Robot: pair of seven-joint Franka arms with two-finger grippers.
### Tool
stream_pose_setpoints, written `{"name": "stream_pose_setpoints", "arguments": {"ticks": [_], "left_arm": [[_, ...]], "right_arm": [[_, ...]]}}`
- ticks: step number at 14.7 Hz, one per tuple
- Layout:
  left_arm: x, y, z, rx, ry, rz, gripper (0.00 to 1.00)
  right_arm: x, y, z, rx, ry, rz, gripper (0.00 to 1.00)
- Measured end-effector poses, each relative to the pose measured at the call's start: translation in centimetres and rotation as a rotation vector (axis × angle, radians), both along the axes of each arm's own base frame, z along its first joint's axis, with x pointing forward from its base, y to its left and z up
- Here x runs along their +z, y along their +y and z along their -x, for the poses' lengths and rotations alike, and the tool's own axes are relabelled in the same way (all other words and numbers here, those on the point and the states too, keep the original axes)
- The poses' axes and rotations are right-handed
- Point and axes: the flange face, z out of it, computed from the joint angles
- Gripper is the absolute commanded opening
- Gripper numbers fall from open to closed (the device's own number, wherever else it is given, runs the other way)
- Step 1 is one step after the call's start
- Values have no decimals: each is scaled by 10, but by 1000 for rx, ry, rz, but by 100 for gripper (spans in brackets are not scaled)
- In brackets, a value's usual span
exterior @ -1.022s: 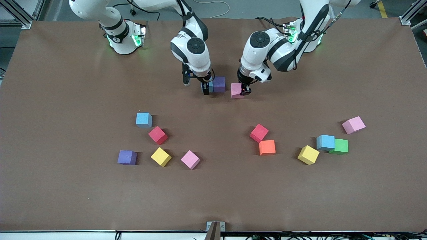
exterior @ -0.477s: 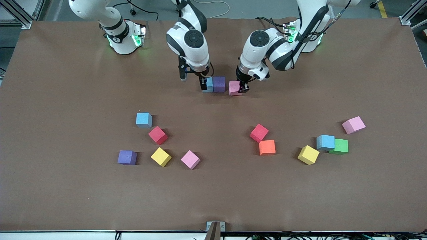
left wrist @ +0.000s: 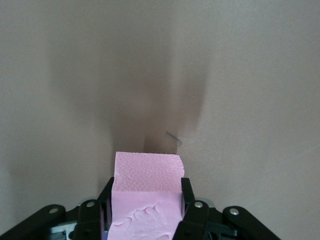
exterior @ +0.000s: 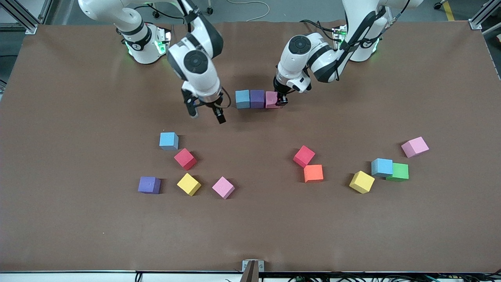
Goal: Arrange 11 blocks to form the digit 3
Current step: 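Reach the right gripper to the red cube and grasp it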
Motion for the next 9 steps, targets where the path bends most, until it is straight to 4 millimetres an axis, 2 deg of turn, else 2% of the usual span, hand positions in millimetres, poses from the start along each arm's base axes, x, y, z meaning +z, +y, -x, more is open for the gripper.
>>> {"name": "stream_pose_setpoints", "arguments": {"ticks": [3, 5, 9], "left_arm": [[-4, -1, 2, -2, 8, 4, 11], [-7, -3, 6, -6, 14, 3, 11], [-7, -6, 10, -12, 14, 4, 11]], "right_arm": [[6, -40, -38, 240, -33, -20, 100], [8, -59, -60, 350, -48, -26, 100], [-11, -86, -89, 494, -38, -22, 100]]}}
